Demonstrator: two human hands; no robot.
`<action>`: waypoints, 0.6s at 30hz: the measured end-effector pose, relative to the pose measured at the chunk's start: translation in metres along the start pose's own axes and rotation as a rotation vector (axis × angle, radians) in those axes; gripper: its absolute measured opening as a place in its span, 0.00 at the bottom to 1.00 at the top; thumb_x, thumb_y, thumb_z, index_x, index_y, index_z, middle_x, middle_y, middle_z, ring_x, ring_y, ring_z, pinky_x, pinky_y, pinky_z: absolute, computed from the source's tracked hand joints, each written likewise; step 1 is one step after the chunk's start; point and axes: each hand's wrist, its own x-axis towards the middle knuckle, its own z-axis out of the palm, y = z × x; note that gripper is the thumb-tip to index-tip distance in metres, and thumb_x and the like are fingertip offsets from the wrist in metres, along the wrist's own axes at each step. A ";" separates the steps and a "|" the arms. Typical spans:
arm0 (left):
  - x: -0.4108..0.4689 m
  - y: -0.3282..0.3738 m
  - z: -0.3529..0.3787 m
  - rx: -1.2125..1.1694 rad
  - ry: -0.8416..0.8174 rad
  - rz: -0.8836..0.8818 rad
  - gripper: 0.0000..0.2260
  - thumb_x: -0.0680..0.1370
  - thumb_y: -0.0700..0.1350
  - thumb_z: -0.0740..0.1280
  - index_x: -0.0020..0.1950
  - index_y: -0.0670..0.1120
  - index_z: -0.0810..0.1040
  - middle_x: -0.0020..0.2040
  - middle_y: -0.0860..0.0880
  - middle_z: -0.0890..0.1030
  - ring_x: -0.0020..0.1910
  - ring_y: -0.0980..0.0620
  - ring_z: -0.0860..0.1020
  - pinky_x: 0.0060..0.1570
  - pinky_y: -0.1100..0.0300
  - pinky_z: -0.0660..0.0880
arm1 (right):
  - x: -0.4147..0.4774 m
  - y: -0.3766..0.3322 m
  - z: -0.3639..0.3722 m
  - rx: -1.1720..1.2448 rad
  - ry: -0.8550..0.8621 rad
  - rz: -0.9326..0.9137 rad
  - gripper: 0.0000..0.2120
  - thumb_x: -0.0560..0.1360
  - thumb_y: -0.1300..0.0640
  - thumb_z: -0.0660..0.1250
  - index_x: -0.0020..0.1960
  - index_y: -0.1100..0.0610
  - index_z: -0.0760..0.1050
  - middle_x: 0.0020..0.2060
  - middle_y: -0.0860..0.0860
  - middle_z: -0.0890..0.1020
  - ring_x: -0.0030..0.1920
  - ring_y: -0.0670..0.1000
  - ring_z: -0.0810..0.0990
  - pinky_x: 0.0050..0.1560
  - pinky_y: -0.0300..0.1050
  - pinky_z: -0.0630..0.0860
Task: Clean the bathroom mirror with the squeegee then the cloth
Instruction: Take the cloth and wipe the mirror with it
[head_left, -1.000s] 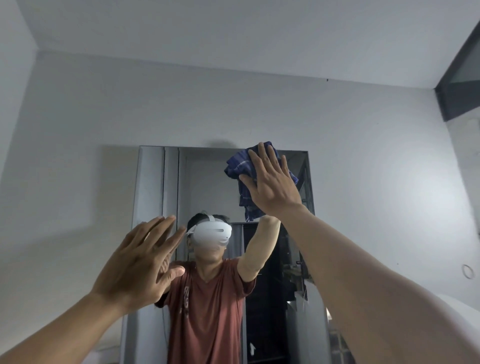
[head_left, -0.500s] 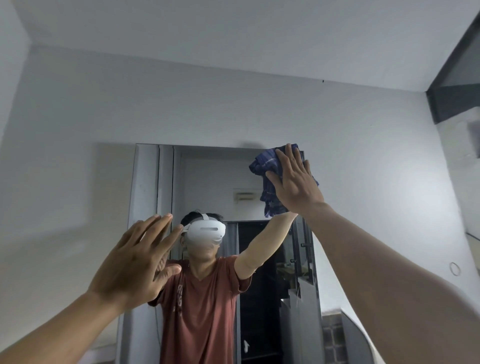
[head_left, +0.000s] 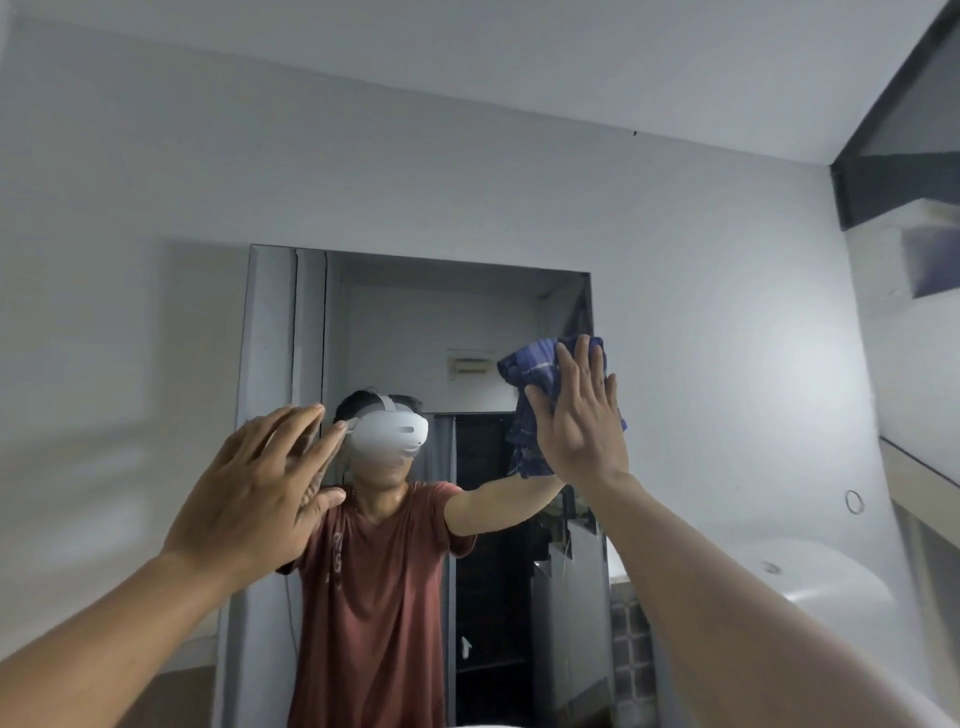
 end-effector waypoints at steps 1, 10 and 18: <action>-0.002 0.003 -0.001 0.001 0.009 -0.019 0.31 0.77 0.60 0.58 0.74 0.44 0.73 0.69 0.39 0.74 0.67 0.38 0.72 0.63 0.42 0.71 | -0.004 0.000 0.001 0.001 0.000 0.007 0.34 0.82 0.36 0.41 0.82 0.52 0.49 0.82 0.53 0.46 0.81 0.52 0.40 0.79 0.51 0.38; -0.053 0.037 0.001 -0.127 0.029 -0.133 0.31 0.77 0.61 0.63 0.75 0.44 0.73 0.71 0.40 0.73 0.67 0.38 0.73 0.63 0.42 0.71 | -0.018 -0.012 -0.004 0.031 -0.014 0.062 0.36 0.80 0.35 0.42 0.81 0.56 0.52 0.82 0.56 0.48 0.81 0.55 0.42 0.80 0.55 0.40; -0.108 0.056 0.028 -0.094 -0.147 -0.027 0.40 0.71 0.64 0.64 0.78 0.45 0.68 0.77 0.38 0.69 0.74 0.37 0.70 0.71 0.41 0.63 | -0.020 -0.042 0.006 0.014 0.030 0.081 0.32 0.83 0.40 0.47 0.80 0.58 0.55 0.81 0.60 0.50 0.81 0.60 0.45 0.79 0.61 0.43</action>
